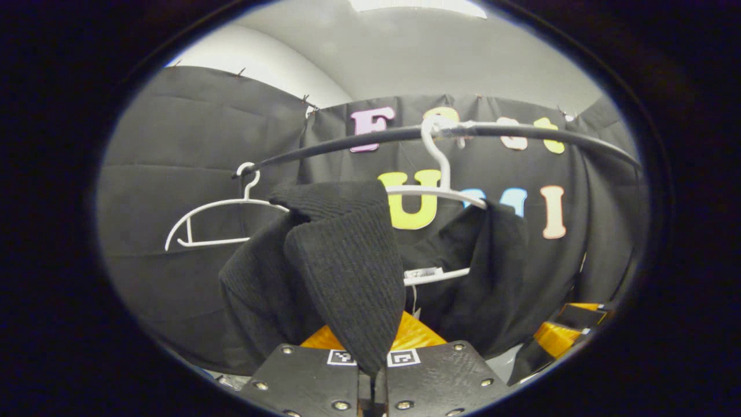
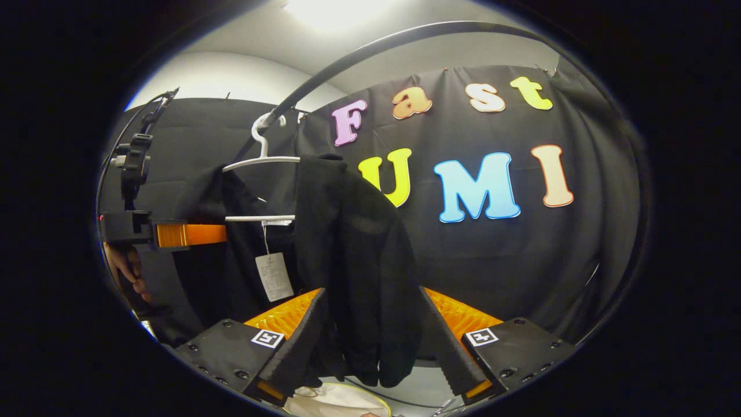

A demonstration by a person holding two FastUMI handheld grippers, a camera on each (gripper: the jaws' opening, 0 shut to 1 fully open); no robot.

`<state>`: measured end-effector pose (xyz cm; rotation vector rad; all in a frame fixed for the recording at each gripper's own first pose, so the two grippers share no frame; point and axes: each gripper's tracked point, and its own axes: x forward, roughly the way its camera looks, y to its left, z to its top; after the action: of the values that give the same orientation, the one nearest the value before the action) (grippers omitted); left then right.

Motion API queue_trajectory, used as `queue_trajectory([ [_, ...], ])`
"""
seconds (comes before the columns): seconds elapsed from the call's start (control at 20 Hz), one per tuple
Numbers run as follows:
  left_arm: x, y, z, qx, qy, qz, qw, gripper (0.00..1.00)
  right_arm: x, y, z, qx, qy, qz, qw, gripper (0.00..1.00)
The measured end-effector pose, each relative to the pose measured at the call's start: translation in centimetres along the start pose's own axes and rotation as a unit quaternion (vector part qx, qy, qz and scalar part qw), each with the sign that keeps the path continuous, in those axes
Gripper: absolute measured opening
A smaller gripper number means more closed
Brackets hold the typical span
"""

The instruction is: Grasp the clothes on the hanger with both hands and then place them into the laundry hamper below.

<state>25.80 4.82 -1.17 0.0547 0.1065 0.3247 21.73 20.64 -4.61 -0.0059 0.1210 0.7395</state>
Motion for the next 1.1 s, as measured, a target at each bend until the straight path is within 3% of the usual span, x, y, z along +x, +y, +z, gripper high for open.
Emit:
queue_trajectory([
  [0.05, -0.5, -0.1, 0.5, -0.007, -0.001, -0.007, 1.000, 0.05, 0.2, 0.9, -0.1, 0.006, 0.005, 0.007, 1.000, 0.98],
  [0.35, -3.0, 0.0, 3.1, -0.077, -0.013, -0.065, 0.995, 0.05, 2.4, 4.6, 1.3, 0.035, 0.016, 0.028, 0.999, 0.98],
  [0.6, -3.5, -0.6, 3.6, -0.073, -0.008, -0.124, 0.990, 0.05, 5.6, 5.8, 2.7, 0.024, 0.013, 0.011, 1.000, 0.98],
  [0.8, -3.9, -0.8, 3.4, -0.080, -0.004, -0.146, 0.986, 0.05, 7.6, 7.1, 3.0, 0.039, 0.009, 0.006, 0.999, 0.98],
  [1.1, -3.5, -0.2, 2.7, -0.083, 0.006, -0.148, 0.986, 0.05, 10.8, 7.2, 1.9, 0.029, 0.017, -0.018, 0.999, 0.98],
])
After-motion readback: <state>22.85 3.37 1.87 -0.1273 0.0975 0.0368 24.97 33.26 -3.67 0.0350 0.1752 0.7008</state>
